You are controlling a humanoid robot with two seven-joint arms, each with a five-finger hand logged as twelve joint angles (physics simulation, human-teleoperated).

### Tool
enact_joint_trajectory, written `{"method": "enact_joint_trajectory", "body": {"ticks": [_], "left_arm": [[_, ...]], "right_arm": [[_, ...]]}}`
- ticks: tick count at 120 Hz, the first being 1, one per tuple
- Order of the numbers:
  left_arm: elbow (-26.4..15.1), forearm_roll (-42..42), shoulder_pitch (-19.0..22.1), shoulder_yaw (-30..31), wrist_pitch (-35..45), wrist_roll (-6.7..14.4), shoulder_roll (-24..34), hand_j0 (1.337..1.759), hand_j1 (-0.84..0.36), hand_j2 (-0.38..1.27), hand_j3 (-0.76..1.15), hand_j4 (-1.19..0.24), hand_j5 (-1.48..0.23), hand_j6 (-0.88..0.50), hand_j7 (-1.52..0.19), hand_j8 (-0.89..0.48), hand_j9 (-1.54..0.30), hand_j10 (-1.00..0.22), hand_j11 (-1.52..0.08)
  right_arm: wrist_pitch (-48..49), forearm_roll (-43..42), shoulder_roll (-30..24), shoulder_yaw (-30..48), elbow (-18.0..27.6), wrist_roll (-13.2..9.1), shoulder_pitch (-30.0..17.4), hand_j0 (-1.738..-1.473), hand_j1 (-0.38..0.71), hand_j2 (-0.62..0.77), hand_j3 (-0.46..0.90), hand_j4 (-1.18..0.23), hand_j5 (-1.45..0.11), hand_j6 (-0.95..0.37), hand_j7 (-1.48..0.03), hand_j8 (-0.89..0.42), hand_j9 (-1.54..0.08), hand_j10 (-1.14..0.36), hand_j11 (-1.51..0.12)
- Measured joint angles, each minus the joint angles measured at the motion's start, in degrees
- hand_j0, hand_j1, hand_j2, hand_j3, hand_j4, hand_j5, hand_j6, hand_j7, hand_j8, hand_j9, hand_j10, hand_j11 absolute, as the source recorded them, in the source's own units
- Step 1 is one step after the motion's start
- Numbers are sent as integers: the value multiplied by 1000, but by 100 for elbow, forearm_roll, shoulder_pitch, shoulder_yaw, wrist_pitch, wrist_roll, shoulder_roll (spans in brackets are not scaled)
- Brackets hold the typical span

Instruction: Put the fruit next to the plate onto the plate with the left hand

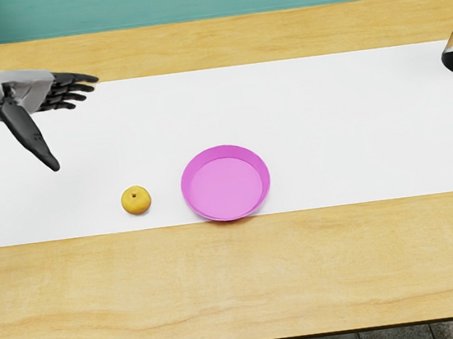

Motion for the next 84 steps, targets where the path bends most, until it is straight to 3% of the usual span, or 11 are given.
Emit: {"method": "enact_joint_trajectory", "body": {"ticks": [12,17,27,39,48,55,67,84], "left_arm": [[-27,56,0,-1,0,3,-23,1658,326,5,0,-24,-27,-25,-27,-25,-27,-23,-26],[-57,62,-2,-5,0,129,-74,1658,326,5,0,-24,-27,-25,-27,-24,-27,-23,-26],[-200,67,-8,-17,0,728,-271,1658,326,5,0,-24,-27,-25,-27,-25,-27,-23,-26],[-394,74,-104,-52,0,1270,-295,1658,326,5,0,-24,-27,-25,-27,-25,-27,-23,-26],[-649,73,-176,-71,0,1887,-432,1658,326,5,0,-24,-27,-25,-27,-24,-27,-23,-26],[-910,80,-180,-86,0,2174,-574,1658,326,5,0,-24,-27,-25,-27,-24,-27,-23,-26],[-1332,225,-192,-142,0,2409,-547,1658,325,4,0,-24,-27,-25,-27,-24,-27,-23,-26],[-1786,861,-21,-158,126,2518,-590,1658,325,4,0,-24,-27,-25,-27,-24,-27,-23,-26]], "right_arm": [[0,0,0,-1,0,-1,7,-1658,-349,0,0,0,0,0,0,0,0,0,0],[0,0,0,-1,0,0,6,-1658,-349,0,0,0,0,0,0,0,0,0,0],[0,0,0,-1,0,0,-2,-1658,-349,0,0,0,0,0,0,0,0,0,0],[0,0,0,-1,0,0,-17,-1658,-349,0,0,0,0,0,0,0,0,0,0],[0,0,0,-1,-1,0,-31,-1658,-349,0,0,0,0,0,0,0,0,0,0],[0,0,0,-1,-5,0,-39,-1658,-349,0,0,0,0,0,0,0,0,0,0],[0,0,0,3,-29,0,-51,-1658,-349,0,0,0,0,0,0,0,0,0,0],[0,0,0,6,-53,0,-57,-1658,-349,0,0,0,0,0,0,0,0,0,0]]}}
